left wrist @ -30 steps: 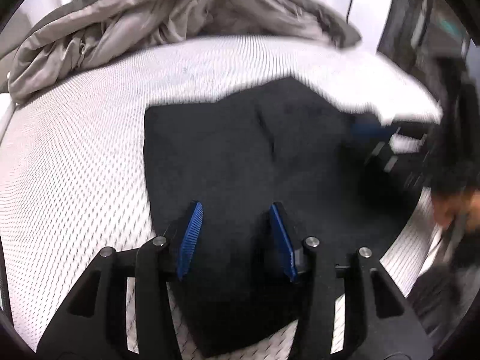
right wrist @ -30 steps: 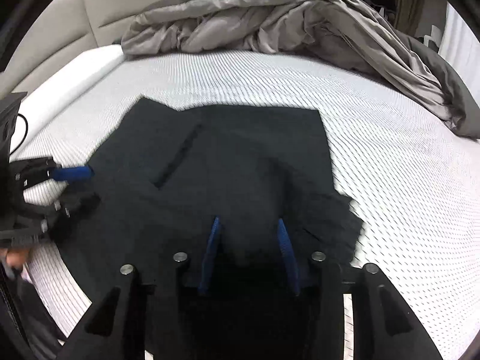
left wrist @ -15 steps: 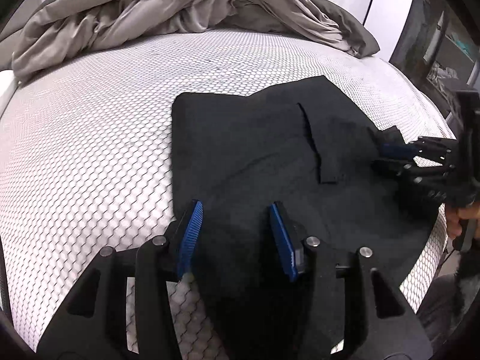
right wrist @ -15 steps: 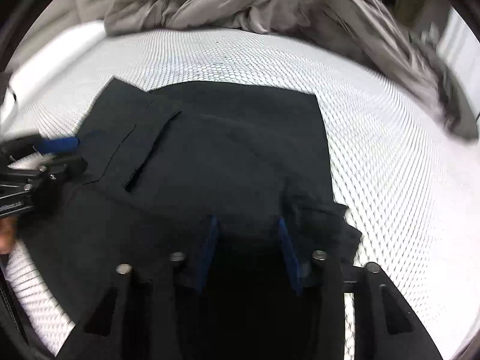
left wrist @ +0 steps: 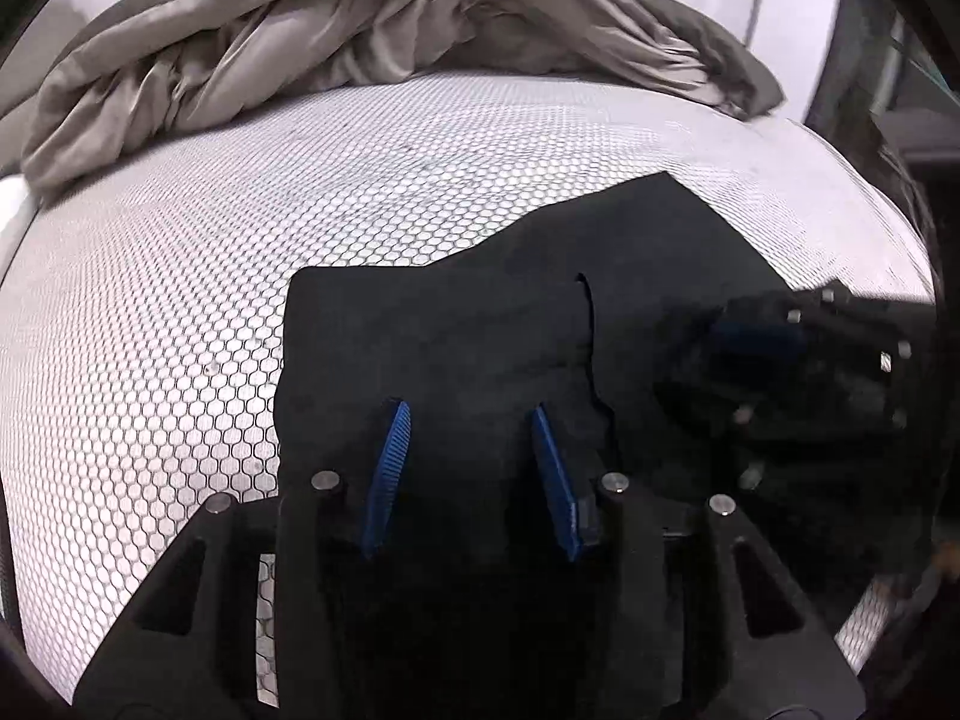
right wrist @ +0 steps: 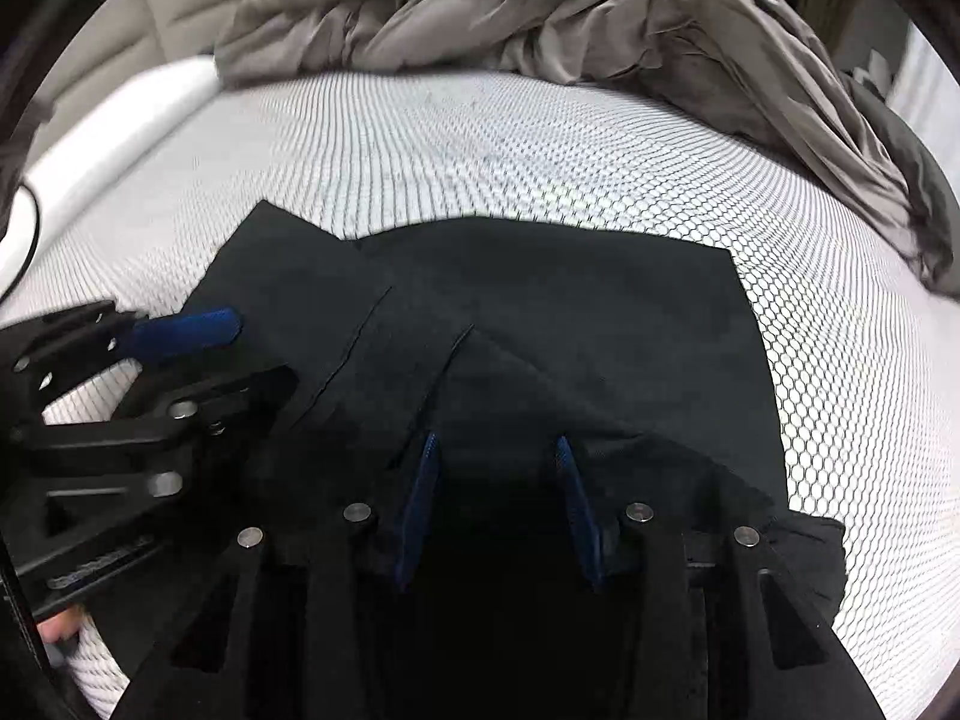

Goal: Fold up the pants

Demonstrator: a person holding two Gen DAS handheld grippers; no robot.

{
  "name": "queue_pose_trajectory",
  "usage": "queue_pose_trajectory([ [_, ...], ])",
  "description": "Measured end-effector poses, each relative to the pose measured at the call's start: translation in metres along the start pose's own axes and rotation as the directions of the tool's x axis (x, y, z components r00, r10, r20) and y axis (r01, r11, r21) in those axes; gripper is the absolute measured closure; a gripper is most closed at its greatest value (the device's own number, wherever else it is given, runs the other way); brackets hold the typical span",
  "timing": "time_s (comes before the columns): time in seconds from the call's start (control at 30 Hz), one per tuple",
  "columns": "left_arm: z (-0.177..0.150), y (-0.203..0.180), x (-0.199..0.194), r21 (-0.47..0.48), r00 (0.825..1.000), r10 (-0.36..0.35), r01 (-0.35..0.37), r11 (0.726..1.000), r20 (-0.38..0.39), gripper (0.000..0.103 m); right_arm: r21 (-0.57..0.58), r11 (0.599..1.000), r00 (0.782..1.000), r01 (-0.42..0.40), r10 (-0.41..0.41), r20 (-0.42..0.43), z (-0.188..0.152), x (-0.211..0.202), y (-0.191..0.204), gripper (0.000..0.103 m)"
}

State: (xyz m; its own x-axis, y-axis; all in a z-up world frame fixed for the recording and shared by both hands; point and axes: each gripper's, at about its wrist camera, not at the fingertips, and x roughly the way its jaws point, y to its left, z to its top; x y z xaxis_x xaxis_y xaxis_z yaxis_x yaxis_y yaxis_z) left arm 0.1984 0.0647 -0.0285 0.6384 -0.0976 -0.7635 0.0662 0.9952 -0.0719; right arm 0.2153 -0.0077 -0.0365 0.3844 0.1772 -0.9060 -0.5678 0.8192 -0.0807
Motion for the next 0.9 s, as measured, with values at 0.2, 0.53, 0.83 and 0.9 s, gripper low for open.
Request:
queue_pose_trajectory([
  [0.2, -0.009, 0.033, -0.017, -0.043, 0.997, -0.071, 0.069, 0.997, -0.039, 0.063, 0.045, 0.999, 1.0, -0.017, 0.017, -0.018, -0.023, -0.02, -0.052, 0.062],
  [0.53, 0.031, 0.034, -0.013, -0.129, 0.998, -0.005, 0.012, 0.992, 0.056, 0.063, 0.089, 0.994, 0.996, -0.062, 0.055, 0.075, 0.005, -0.02, -0.019, 0.059],
  [0.83, 0.016, 0.033, 0.007, -0.061, 0.999, 0.04, -0.042, 0.997, -0.031, 0.06, -0.038, 0.992, 0.991, 0.124, -0.125, -0.035, -0.009, -0.01, -0.032, 0.059],
  [0.9, 0.009, 0.029, -0.013, -0.051, 0.999, 0.046, -0.047, 0.998, -0.02, 0.06, -0.017, 0.998, 0.999, 0.053, -0.053, -0.004, -0.018, -0.022, -0.042, 0.06],
])
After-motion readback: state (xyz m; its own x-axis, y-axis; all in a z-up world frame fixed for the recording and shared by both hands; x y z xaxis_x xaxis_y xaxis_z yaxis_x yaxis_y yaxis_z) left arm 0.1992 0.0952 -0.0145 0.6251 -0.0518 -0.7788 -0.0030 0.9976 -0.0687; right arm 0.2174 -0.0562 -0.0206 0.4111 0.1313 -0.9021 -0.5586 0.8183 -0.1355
